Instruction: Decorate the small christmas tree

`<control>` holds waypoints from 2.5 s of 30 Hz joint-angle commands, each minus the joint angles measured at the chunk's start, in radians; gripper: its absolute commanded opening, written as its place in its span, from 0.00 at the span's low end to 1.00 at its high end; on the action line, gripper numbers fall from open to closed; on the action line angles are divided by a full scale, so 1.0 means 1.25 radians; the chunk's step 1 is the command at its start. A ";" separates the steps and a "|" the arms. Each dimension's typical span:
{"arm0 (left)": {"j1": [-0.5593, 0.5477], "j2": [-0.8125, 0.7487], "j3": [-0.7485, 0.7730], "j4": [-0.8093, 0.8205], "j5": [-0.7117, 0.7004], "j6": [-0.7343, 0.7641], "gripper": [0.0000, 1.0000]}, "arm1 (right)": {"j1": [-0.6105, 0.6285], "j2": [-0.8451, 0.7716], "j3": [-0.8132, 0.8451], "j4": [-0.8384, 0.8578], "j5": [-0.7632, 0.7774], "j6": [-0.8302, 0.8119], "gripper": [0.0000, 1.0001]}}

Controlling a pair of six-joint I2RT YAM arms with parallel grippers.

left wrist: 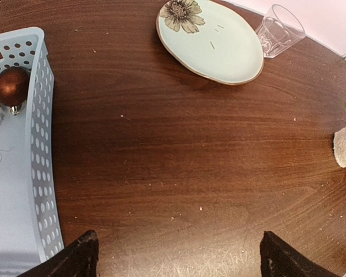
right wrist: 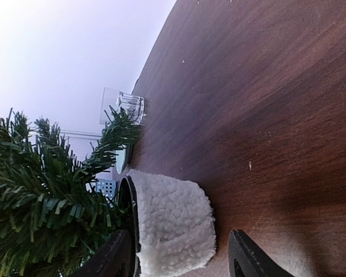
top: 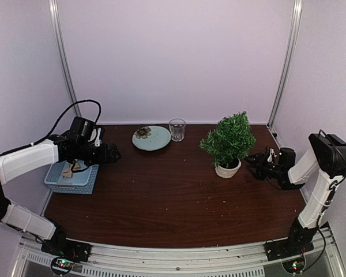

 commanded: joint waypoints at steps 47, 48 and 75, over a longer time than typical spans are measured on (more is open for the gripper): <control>0.219 -0.059 0.028 -0.110 -0.009 -0.070 0.98 | 0.383 0.250 0.270 0.080 0.051 0.057 0.33; 0.230 -0.060 0.031 -0.117 -0.014 -0.073 0.98 | 0.390 0.253 0.277 0.078 0.049 0.058 0.33; 0.414 0.165 0.145 0.065 0.136 0.016 0.80 | 0.308 0.112 0.212 0.024 0.036 0.021 0.64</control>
